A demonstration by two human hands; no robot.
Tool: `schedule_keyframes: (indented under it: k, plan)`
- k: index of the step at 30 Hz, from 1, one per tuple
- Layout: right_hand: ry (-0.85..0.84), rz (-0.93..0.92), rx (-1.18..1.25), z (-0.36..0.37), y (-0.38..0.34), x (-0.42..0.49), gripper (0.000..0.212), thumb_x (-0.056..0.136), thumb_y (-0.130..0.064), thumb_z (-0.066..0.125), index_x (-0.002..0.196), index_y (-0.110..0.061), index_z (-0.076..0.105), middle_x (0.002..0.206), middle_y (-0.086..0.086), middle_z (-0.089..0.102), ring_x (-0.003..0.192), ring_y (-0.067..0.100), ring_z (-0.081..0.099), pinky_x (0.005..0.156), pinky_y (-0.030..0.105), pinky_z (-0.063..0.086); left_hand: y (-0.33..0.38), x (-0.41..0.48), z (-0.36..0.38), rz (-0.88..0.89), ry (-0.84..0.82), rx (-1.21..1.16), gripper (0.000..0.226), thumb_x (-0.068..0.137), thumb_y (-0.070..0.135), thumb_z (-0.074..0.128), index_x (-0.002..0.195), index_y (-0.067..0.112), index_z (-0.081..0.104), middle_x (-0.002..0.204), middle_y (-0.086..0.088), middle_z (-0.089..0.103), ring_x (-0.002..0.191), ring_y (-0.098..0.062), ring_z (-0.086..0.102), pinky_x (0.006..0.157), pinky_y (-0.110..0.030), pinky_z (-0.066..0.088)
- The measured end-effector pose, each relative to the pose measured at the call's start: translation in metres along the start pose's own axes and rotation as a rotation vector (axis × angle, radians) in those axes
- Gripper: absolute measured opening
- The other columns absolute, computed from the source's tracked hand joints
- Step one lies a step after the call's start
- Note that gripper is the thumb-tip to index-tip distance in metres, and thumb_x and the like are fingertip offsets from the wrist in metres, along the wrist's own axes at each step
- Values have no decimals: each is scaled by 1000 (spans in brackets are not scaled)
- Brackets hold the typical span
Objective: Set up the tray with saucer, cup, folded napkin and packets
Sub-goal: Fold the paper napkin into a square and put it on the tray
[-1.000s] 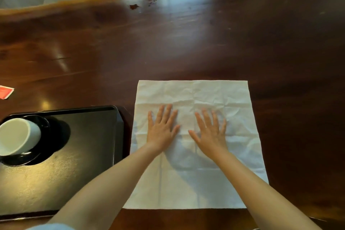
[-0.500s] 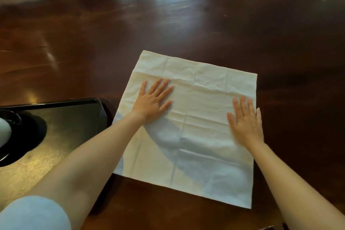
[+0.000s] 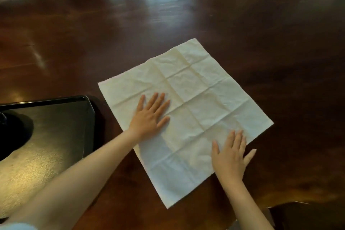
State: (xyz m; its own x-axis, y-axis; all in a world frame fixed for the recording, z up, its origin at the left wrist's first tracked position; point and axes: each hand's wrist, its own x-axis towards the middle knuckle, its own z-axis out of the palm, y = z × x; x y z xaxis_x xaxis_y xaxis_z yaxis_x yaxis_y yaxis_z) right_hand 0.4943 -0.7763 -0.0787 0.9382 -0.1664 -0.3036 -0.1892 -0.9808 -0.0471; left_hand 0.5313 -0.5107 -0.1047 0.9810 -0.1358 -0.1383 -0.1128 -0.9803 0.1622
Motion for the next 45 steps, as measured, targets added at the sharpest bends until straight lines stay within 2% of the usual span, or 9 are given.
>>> schedule_keyframes:
  k: [4, 8, 17, 21, 26, 31, 36, 40, 45]
  plan:
    - [56, -320, -85, -2, -16, -20, 69, 88, -50, 49, 141, -8, 37, 148, 17, 36, 138, 31, 32, 108, 59, 23, -73, 45, -27, 147, -160, 181, 68, 83, 70, -5, 142, 37, -8, 155, 9, -5, 144, -13, -5, 116, -43, -5]
    - [52, -549, -84, -7, -20, -34, 60, 76, -43, 69, 125, -10, 57, 125, 17, 59, 108, 34, 60, 92, 51, 46, -53, 41, -39, -42, -135, 173, 64, 95, 48, 30, 149, 20, 11, 159, -5, 7, 146, -22, 3, 117, -43, 3]
    - [-127, -781, -406, -33, 27, 14, 60, 88, -12, 46, 144, -7, 24, 151, 11, 25, 129, 29, 33, 110, 34, 30, 33, -131, -6, 197, -1, 177, 49, 81, 29, 60, 126, 10, 57, 134, -13, 54, 125, -29, 50, 109, -44, 34]
    - [14, -831, -468, -41, 20, 15, 44, 58, -3, 78, 100, -4, 63, 100, 14, 61, 83, 26, 59, 64, 29, 53, 26, -122, -19, 293, 4, 195, 58, 50, 3, 87, 106, 6, 70, 114, -15, 69, 105, -28, 66, 83, -38, 56]
    - [136, -702, -187, -62, -3, 30, 26, 48, 8, 76, 64, -3, 59, 57, 12, 58, 46, 29, 56, 38, 34, 46, 29, -96, -51, 21, -59, 125, 29, 54, 0, 79, 78, 9, 64, 76, -5, 66, 64, -24, 65, 42, -28, 49]
    - [96, -691, -265, -98, -3, 55, 23, 61, 0, 73, 78, -8, 60, 64, 5, 61, 56, 25, 59, 49, 33, 44, -4, -89, -74, -152, -218, 134, 26, 83, -2, 42, 100, 15, 53, 106, -6, 63, 97, -28, 61, 76, -37, 48]
    - [-147, -550, -6, -142, -10, 119, 15, 84, -16, 53, 72, -25, 51, 69, -7, 54, 65, 16, 54, 58, 27, 40, -60, -65, -126, -280, -184, -506, 29, 86, 8, 49, 61, 23, 48, 66, 2, 55, 69, -22, 57, 58, -28, 35]
    - [-192, -538, 127, -183, -42, 168, 10, 88, -24, 59, 92, -17, 66, 89, -1, 65, 81, 17, 61, 74, 35, 51, -106, -19, -155, -515, -186, -949, 22, 96, 23, 46, 104, 19, 66, 98, 8, 66, 92, -12, 64, 76, -26, 52]
    - [-76, -573, 168, -215, -92, 222, 12, 88, -24, 61, 93, -16, 68, 92, 1, 66, 86, 20, 61, 77, 38, 52, -153, 44, -165, -653, -68, -1120, 17, 94, 30, 52, 98, 19, 65, 99, 2, 66, 89, -15, 65, 64, -25, 53]
